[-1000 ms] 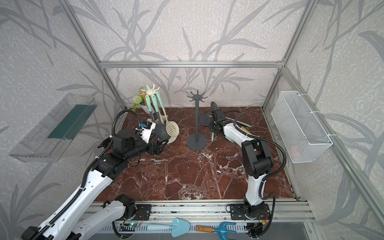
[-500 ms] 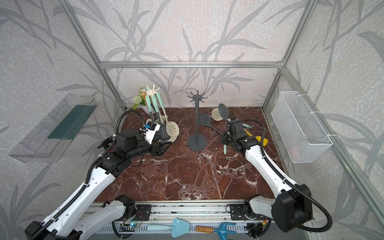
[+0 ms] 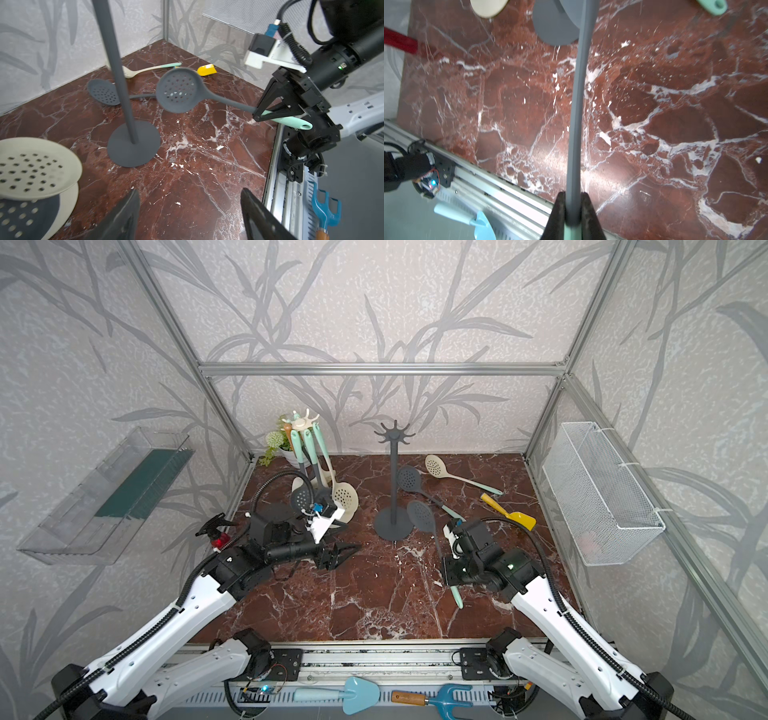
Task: Hang the skimmer on the kitchen utensil rack
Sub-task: Pick up the skimmer from the center of the board.
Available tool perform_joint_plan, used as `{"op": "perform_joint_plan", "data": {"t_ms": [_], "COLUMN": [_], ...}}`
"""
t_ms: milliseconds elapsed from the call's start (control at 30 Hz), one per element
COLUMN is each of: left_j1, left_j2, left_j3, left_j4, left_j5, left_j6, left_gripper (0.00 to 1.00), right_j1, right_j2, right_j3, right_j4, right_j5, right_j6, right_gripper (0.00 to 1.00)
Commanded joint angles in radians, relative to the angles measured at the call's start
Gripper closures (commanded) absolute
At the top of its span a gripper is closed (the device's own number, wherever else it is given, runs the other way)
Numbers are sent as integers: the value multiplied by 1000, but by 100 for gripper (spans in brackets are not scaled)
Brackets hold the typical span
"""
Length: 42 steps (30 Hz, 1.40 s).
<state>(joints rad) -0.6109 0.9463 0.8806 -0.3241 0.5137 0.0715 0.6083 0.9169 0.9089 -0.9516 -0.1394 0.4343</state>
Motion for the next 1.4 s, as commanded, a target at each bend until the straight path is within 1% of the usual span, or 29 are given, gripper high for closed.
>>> {"op": "perform_joint_plan", "data": {"t_ms": [0,67,200,233,367,500,567,767,933,1067,1200,1367], "left_j1": [-43,-63,-86,-93,-139,-151,-153,-155,-155,-152,-152,-151], "left_j2": [11,23,53,63,107,156,192,304,402,476,518,553], "left_j3": [25,43,70,76,112,145,166,240,294,349,350,348], "left_j4": [-51,-60,-63,-65,-100,-126,-145,-167,-143,-152,-141,-170], "left_j5": [-64,-76,-67,-67,-64,-36,-22,3,23,-2,3,-7], "left_j6": [97,106,138,158,310,430,475,556,566,513,478,451], "left_gripper": [26,27,29,29,29,29,29,30,31,37,39,44], "right_j1": [79,121,167,177,223,231,230,231,231,230,231,231], "right_j2": [-1,16,58,72,145,198,214,218,209,205,192,170], "right_j3": [3,17,39,49,106,136,148,158,153,154,155,160], "right_j4": [-76,-89,-86,-81,-78,-75,-71,-51,-26,-23,-16,8], "right_j5": [22,42,19,3,-41,-56,-83,-130,-169,-177,-183,-186], "right_j6": [-13,-14,-50,-69,-143,-197,-220,-248,-253,-259,-261,-260], "right_gripper": [100,100,100,100,100,100,100,100,100,100,100,100]}}
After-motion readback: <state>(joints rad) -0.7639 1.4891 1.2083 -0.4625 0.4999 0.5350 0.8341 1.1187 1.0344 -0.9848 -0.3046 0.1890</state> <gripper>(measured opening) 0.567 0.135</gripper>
